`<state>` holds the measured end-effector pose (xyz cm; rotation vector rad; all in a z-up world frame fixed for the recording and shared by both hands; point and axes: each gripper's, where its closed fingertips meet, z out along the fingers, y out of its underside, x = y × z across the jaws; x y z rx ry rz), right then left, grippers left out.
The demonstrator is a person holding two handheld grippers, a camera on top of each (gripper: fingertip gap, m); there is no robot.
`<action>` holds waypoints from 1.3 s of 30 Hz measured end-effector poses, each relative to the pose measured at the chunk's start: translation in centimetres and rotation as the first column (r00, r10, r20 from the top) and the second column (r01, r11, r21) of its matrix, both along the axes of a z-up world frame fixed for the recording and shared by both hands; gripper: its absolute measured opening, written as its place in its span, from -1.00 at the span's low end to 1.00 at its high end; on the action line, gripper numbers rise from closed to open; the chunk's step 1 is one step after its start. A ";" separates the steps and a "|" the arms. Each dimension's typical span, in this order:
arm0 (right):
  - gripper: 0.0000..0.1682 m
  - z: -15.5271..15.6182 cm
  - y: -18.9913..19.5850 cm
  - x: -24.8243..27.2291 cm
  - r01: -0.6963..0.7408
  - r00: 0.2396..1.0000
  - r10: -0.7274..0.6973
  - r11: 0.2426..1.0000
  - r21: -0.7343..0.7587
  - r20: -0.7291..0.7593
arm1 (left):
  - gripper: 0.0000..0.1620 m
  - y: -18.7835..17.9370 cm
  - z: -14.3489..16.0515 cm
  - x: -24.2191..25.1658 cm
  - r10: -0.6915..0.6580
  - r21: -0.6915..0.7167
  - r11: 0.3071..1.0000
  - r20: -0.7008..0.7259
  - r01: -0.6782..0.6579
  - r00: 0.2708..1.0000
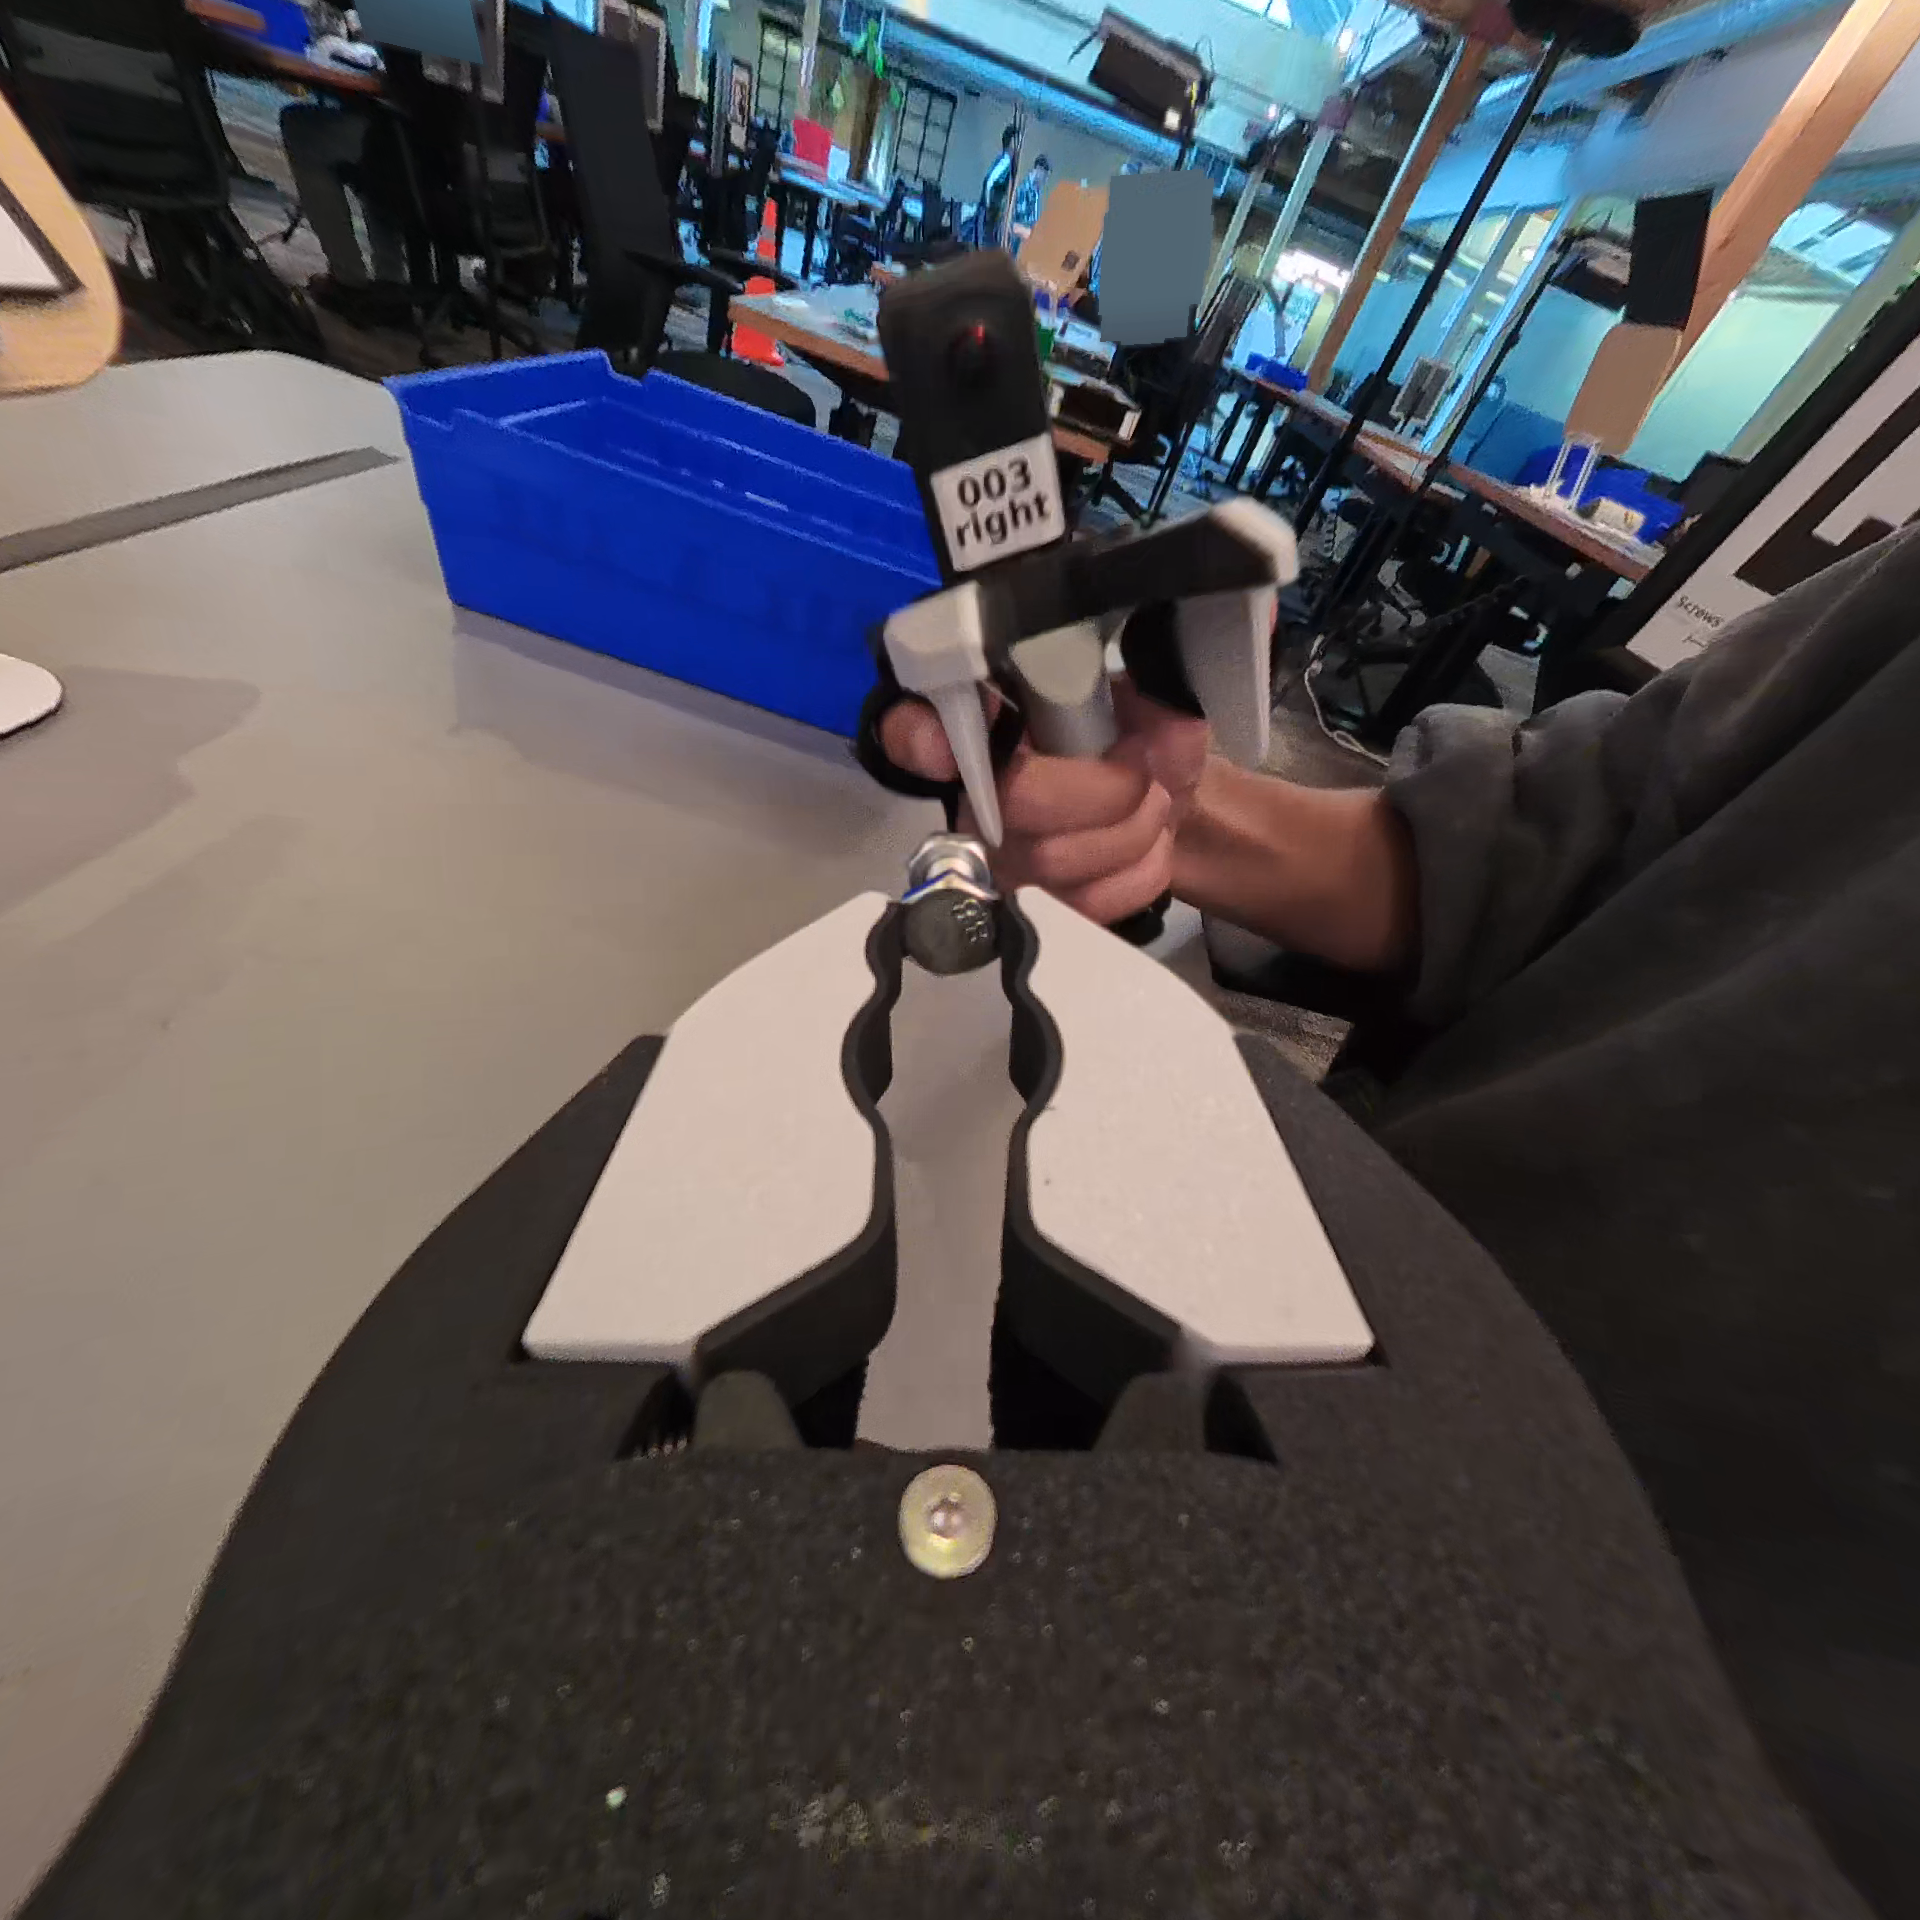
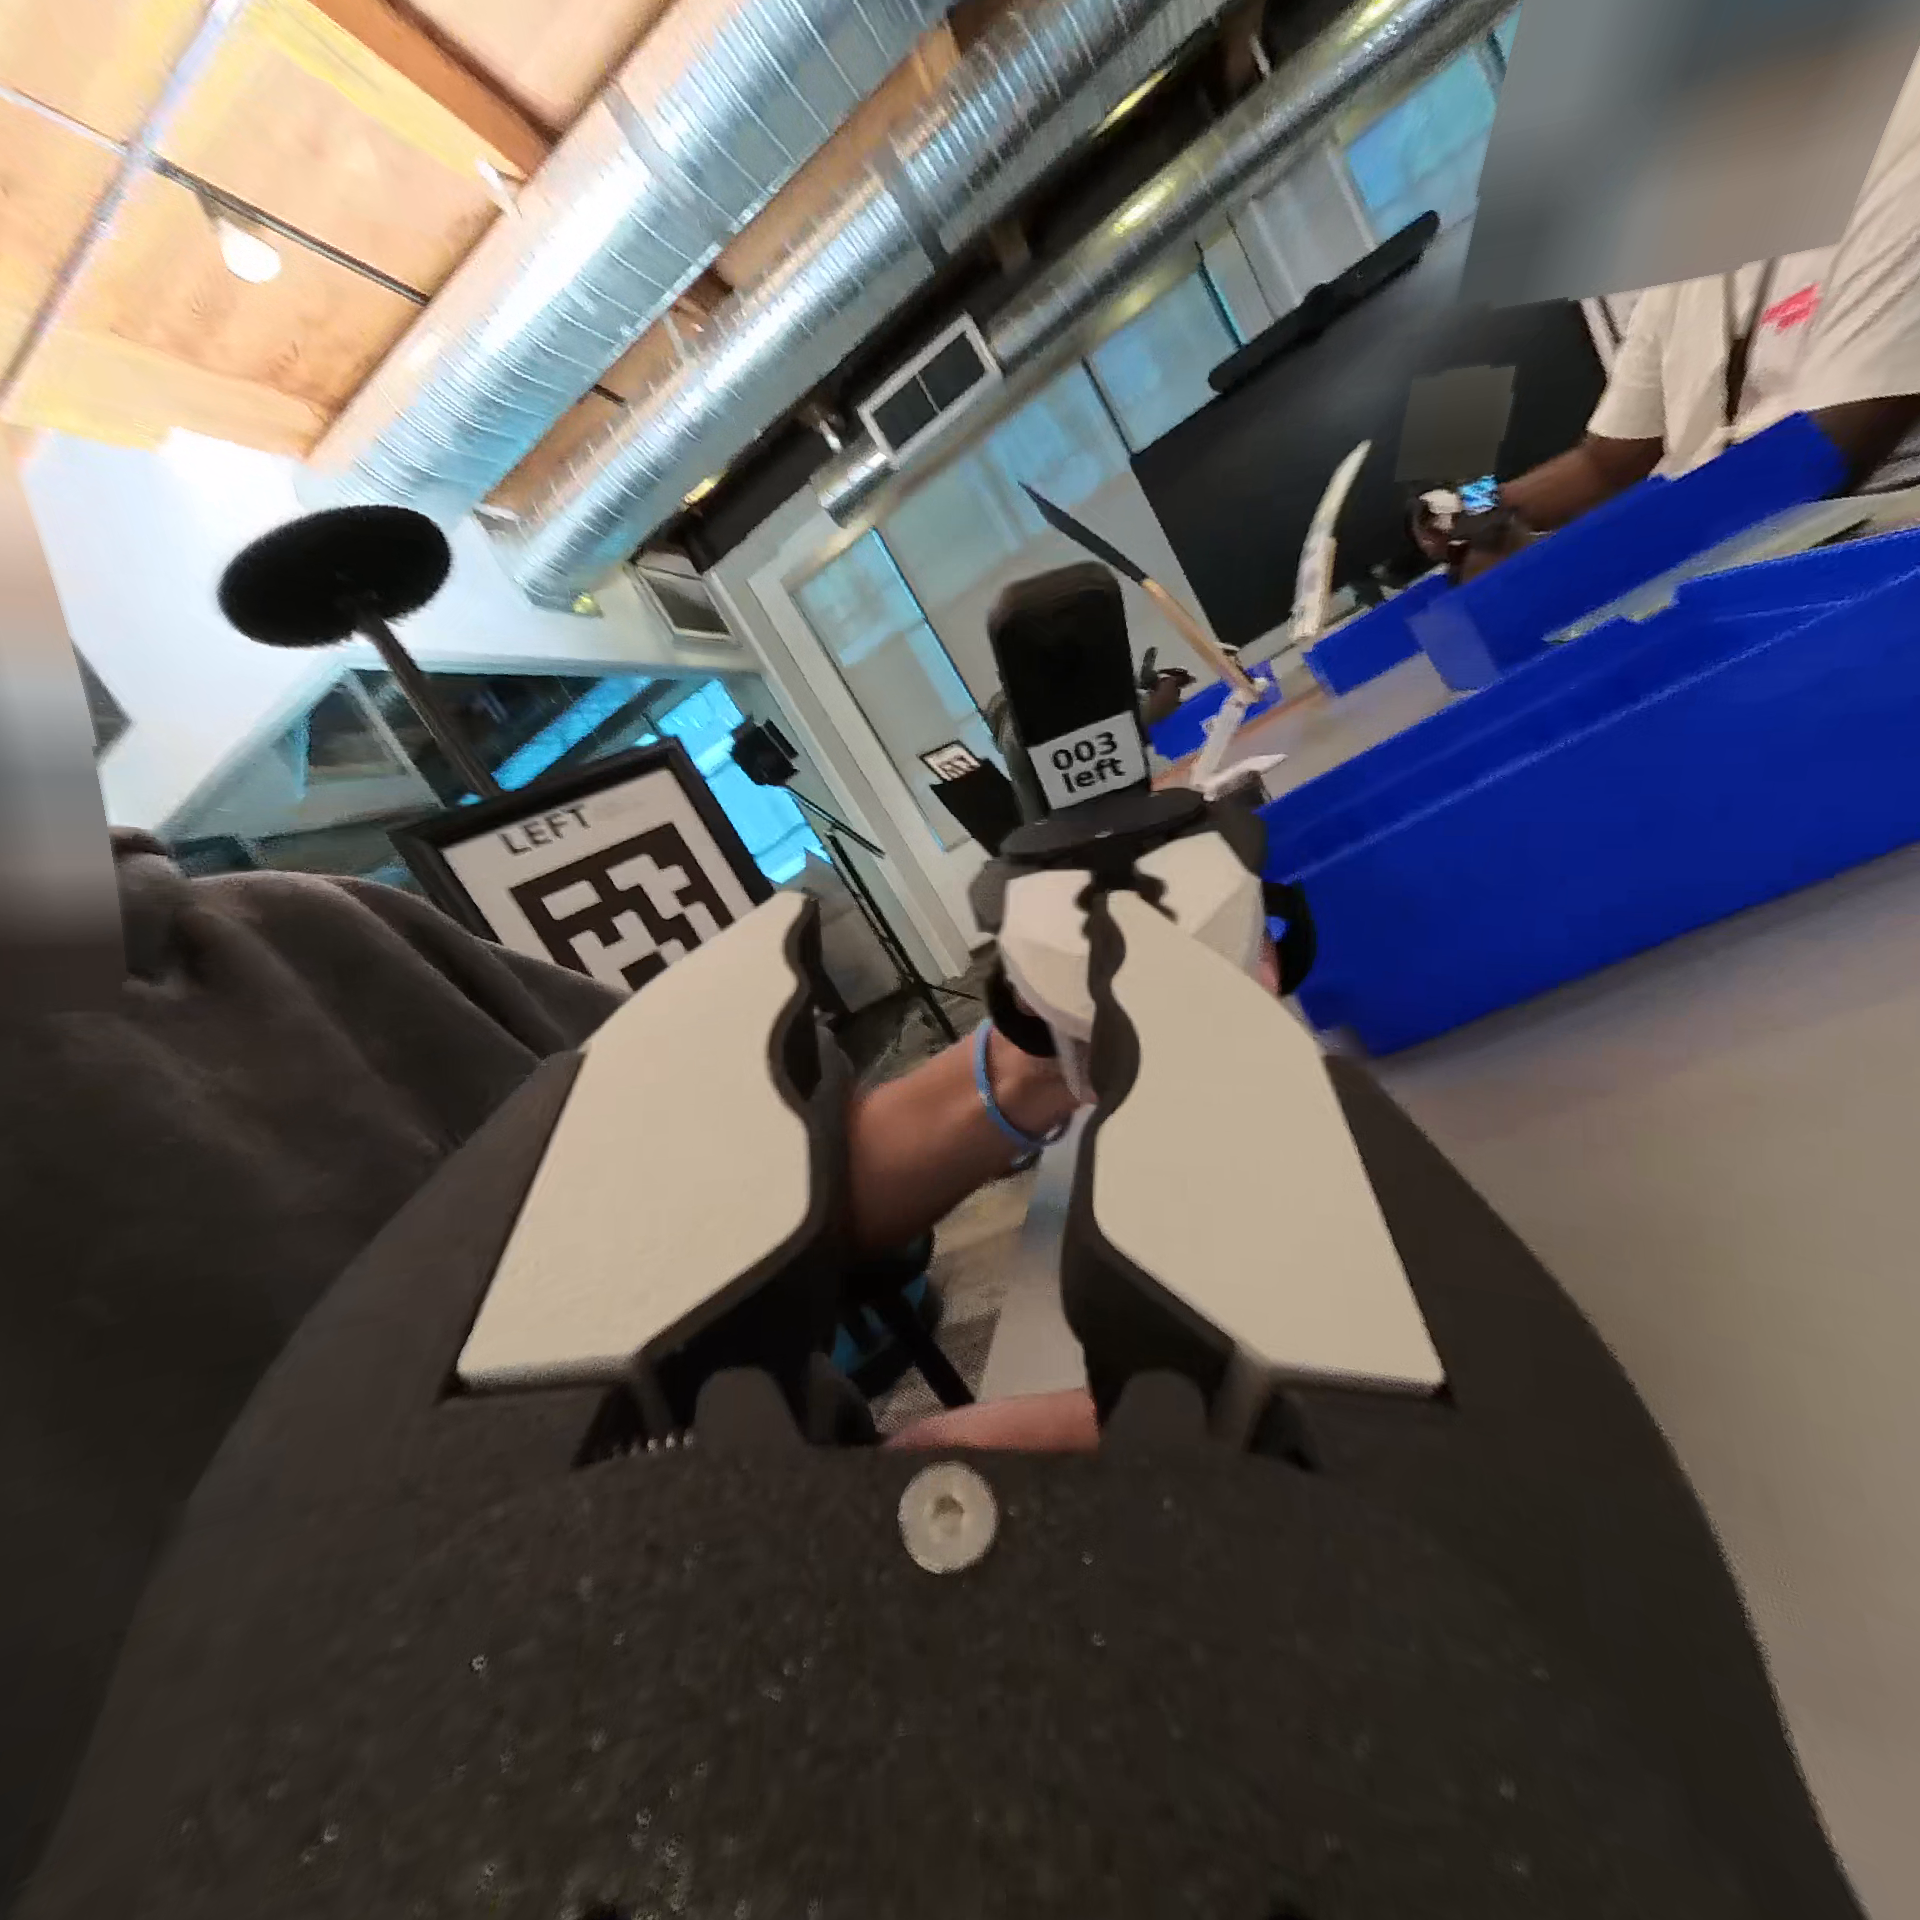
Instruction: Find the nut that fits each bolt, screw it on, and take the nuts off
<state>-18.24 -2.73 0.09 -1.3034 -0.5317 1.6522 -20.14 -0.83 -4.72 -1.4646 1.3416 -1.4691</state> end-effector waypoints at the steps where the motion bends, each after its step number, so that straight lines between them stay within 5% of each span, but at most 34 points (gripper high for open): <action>1: -0.41 -0.4 0.2 0.0 0.021 0.999 -0.021 1.000 0.008 0.045 | -0.79 -0.2 0.2 0.0 -0.014 -0.014 1.000 0.014 0.014 1.000; 7: -0.38 -4.4 0.3 -2.3 -0.035 0.986 0.045 0.997 -0.065 0.163 | -0.79 -0.4 2.1 -0.4 -0.015 -0.022 1.000 0.088 0.017 0.996; 16: -0.41 -0.9 0.5 -0.4 0.025 0.998 -0.025 1.000 -0.001 0.066 | -0.79 -0.1 -0.1 0.1 0.000 0.005 1.000 0.001 0.000 1.000; 23: -0.41 -4.4 0.5 -2.2 -0.040 0.988 0.051 0.996 -0.077 0.144 | -0.79 -0.3 1.7 -0.4 -0.005 -0.008 1.000 0.067 0.006 0.998; 29: -0.44 -0.6 0.9 -0.3 0.039 0.998 -0.039 0.999 0.008 0.052 | -0.79 0.3 0.3 -0.3 0.012 -0.004 1.000 0.023 -0.012 1.000; 35: -0.48 -4.8 1.8 -0.5 0.053 0.972 -0.039 0.997 -0.058 0.231 | -0.79 0.5 1.2 -0.7 0.014 -0.020 1.000 0.058 -0.013 0.998; 39: -0.47 -4.7 0.9 -2.1 -0.023 0.981 0.036 0.997 -0.071 0.192 | -0.79 0.5 1.1 -0.7 0.013 -0.023 1.000 0.060 -0.012 0.998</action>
